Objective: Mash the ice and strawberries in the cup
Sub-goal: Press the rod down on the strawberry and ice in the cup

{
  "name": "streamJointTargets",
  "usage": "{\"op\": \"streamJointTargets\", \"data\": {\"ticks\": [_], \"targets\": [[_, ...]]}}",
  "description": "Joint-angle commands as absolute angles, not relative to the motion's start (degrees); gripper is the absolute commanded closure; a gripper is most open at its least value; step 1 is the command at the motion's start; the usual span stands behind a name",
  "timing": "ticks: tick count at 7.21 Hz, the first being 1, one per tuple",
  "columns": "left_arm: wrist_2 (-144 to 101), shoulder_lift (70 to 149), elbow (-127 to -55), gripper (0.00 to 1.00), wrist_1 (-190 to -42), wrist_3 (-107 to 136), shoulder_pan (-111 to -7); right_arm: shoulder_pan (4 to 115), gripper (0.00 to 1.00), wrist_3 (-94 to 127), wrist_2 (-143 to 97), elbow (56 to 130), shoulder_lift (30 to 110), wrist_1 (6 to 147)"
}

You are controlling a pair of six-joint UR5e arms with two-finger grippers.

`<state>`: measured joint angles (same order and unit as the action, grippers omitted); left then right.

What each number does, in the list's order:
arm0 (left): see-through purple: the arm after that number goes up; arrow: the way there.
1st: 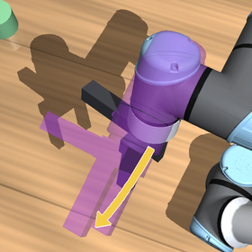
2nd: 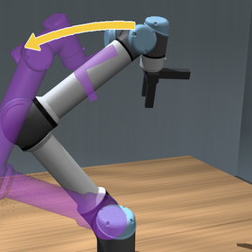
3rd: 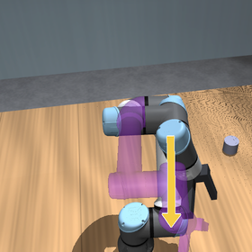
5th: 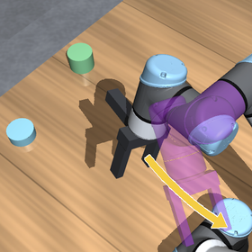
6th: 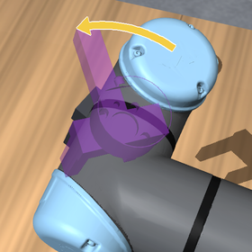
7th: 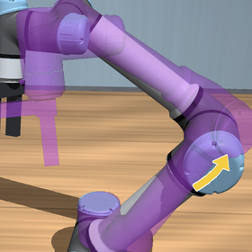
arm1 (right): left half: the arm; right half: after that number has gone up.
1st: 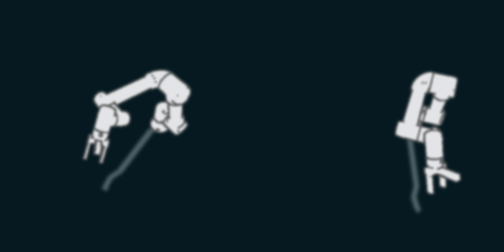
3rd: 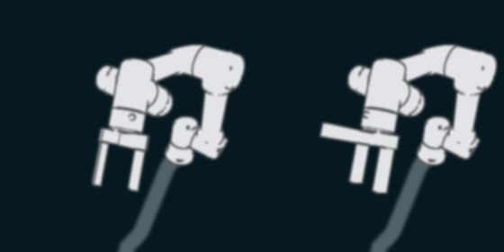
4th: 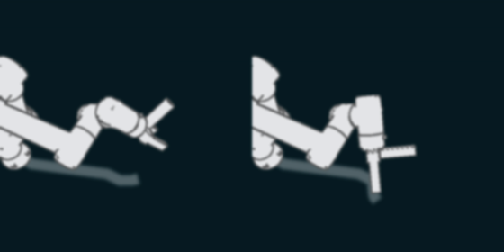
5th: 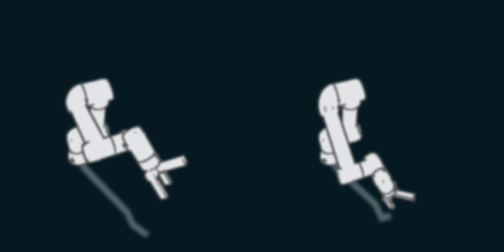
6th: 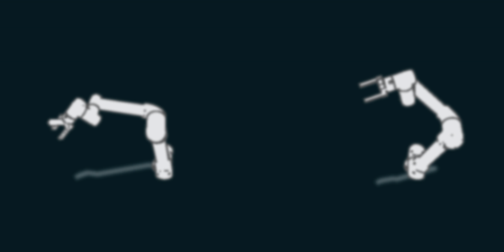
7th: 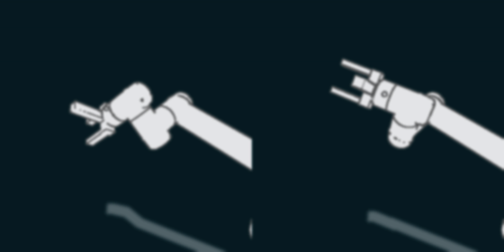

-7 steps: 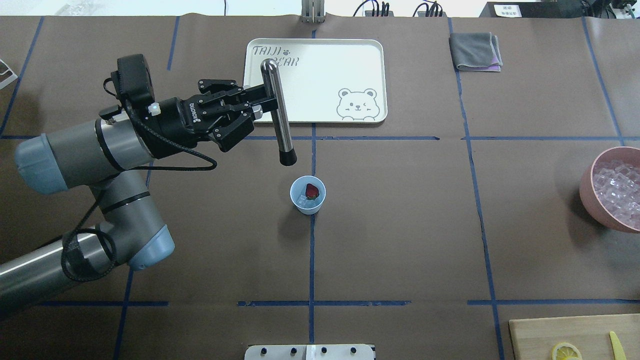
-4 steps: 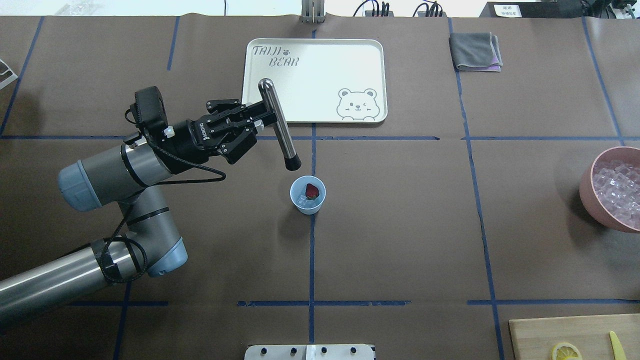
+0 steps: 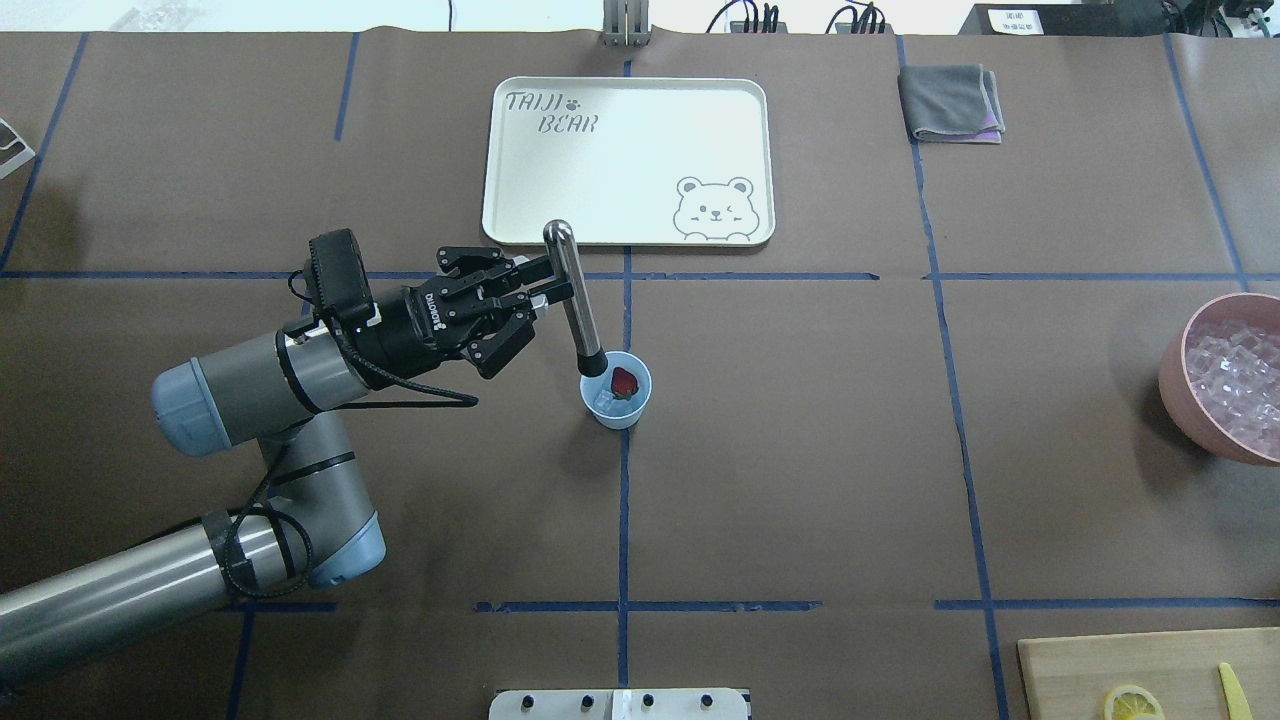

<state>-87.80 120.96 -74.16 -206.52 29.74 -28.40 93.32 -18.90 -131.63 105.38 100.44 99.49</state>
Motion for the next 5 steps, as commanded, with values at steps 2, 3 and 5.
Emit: {"op": "streamJointTargets", "data": {"ticks": [2, 3, 5], "targets": [[-87.7, 120.9, -73.7, 1.0, -205.3, 26.3, -26.8, 93.3, 0.01, -18.9, -131.6, 105.2, 100.6, 99.6], [-87.5, 121.1, -73.7, 1.0, -204.2, 24.0, -24.1, 93.3, 0.01, -18.9, -131.6, 105.1, 100.7, 99.6], [-87.3, 121.0, -73.7, 1.0, -203.9, 23.8, -23.2, 93.3, 0.01, -19.0, -131.6, 105.1, 100.9, 99.6]]}}
